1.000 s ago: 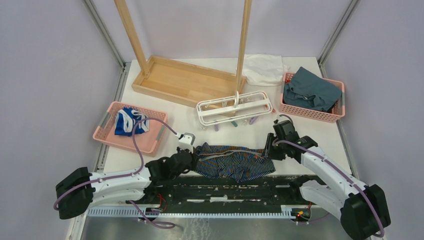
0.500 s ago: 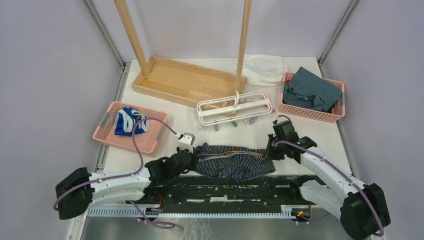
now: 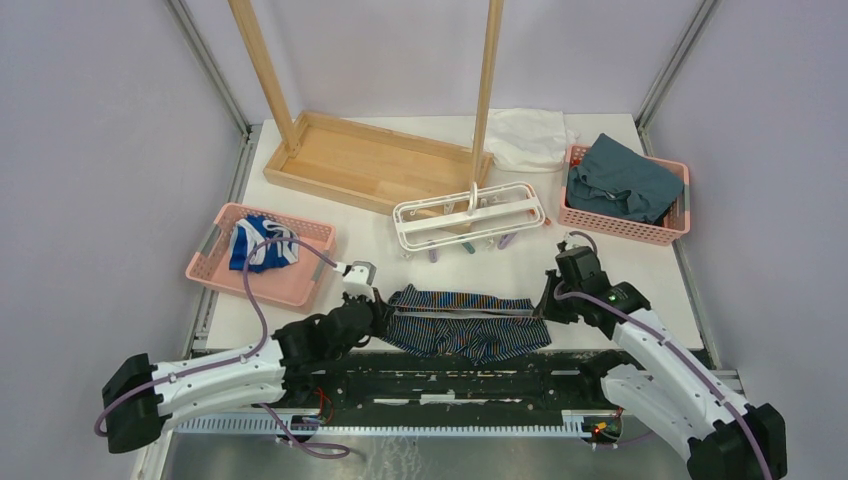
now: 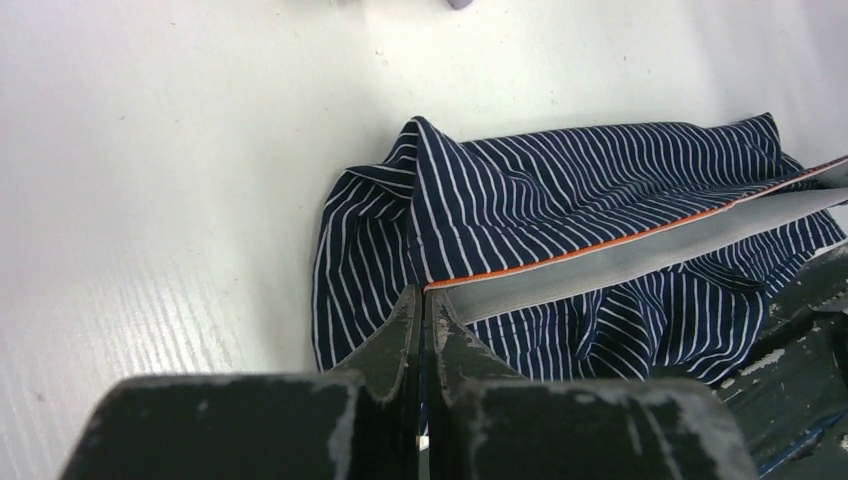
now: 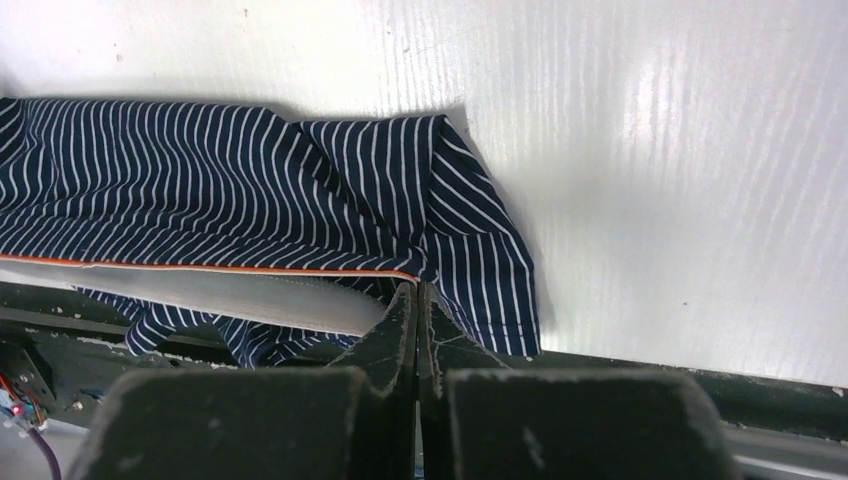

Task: Clip the underwear to the hanger

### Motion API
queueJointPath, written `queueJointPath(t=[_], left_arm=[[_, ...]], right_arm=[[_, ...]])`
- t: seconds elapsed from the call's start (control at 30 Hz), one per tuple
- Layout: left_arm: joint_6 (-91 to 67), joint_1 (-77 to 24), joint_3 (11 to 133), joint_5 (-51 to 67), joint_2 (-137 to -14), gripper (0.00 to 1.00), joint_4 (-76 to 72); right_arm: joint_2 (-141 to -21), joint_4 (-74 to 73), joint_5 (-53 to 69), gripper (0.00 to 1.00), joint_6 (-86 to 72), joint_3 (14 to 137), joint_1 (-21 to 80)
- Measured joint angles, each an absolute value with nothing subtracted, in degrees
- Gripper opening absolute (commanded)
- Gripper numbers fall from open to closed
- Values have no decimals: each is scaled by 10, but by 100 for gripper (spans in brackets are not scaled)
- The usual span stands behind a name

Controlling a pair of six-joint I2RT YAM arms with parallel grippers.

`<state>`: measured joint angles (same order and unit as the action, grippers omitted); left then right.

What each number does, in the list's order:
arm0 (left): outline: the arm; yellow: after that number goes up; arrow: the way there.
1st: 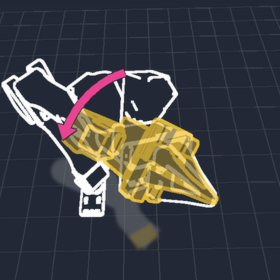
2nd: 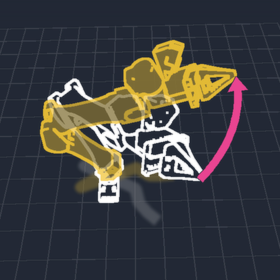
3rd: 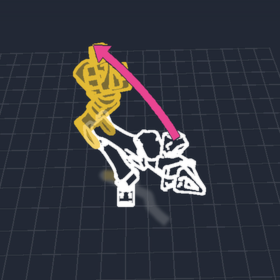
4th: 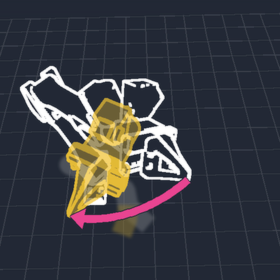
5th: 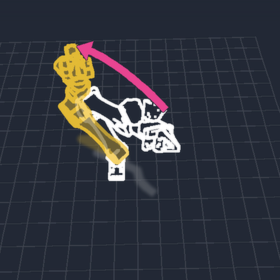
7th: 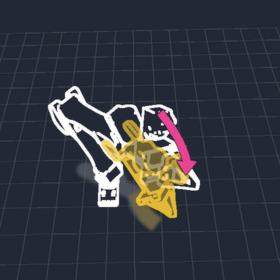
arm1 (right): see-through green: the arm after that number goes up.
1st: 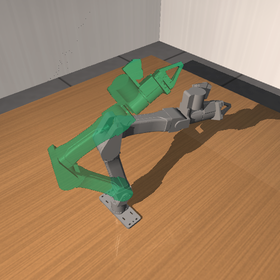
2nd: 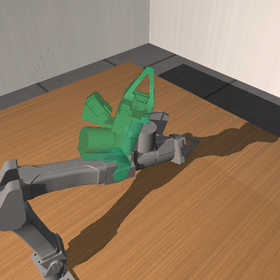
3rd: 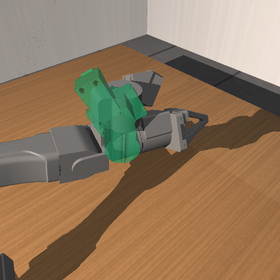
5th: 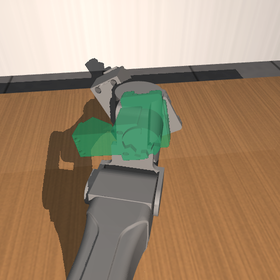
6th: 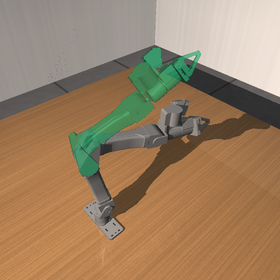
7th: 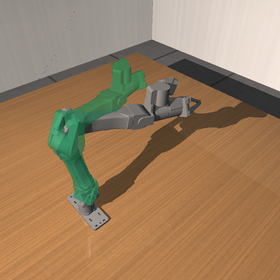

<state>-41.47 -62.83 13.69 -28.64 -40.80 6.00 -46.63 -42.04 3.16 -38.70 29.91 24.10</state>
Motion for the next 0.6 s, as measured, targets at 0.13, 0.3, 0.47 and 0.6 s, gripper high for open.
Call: queueJointPath(t=[0.13, 0.3, 0.47, 0.6], left_arm=[[-428, -628, 139, -301, -386, 3, 86], [-446, -630, 146, -319, -367, 3, 104], [-447, -630, 151, -324, -383, 3, 93], [-448, -630, 140, -304, -419, 3, 67]], right_arm=[[-442, -429, 10, 0, -396, 300, 241], [-393, -415, -30, 0, -402, 316, 241], [-384, -376, -47, 0, -405, 323, 241], [-382, -357, -44, 0, -425, 293, 241]])
